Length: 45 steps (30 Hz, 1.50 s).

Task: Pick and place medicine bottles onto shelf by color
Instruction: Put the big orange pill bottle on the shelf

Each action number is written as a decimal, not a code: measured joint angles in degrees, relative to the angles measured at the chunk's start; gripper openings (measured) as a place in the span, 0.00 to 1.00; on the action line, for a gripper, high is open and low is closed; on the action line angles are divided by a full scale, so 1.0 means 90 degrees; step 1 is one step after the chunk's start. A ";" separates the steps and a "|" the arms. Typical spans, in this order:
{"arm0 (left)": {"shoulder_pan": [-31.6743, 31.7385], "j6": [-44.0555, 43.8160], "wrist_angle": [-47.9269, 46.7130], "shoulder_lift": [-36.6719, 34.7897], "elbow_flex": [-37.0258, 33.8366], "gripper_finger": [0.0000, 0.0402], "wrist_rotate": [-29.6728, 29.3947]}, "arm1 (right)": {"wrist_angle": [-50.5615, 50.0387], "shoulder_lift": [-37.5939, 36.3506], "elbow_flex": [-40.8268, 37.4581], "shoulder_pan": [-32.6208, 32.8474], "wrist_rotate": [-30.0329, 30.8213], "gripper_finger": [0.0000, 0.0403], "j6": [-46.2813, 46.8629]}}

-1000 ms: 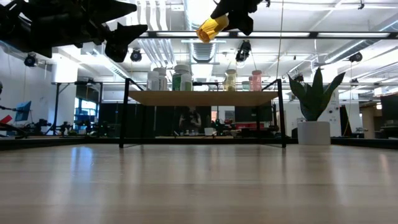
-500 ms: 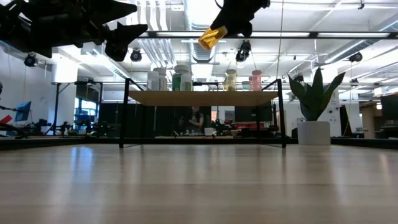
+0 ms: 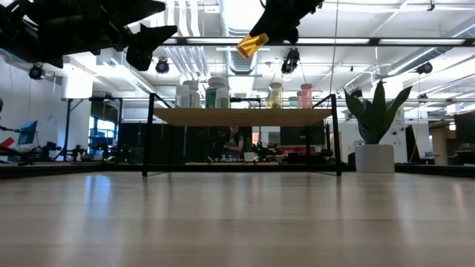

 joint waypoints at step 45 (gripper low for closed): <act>-0.0002 -0.0191 0.0014 0.0354 0.0070 0.58 0.0005 | -0.4718 0.3904 0.5154 -0.0842 0.0503 0.50 -0.0879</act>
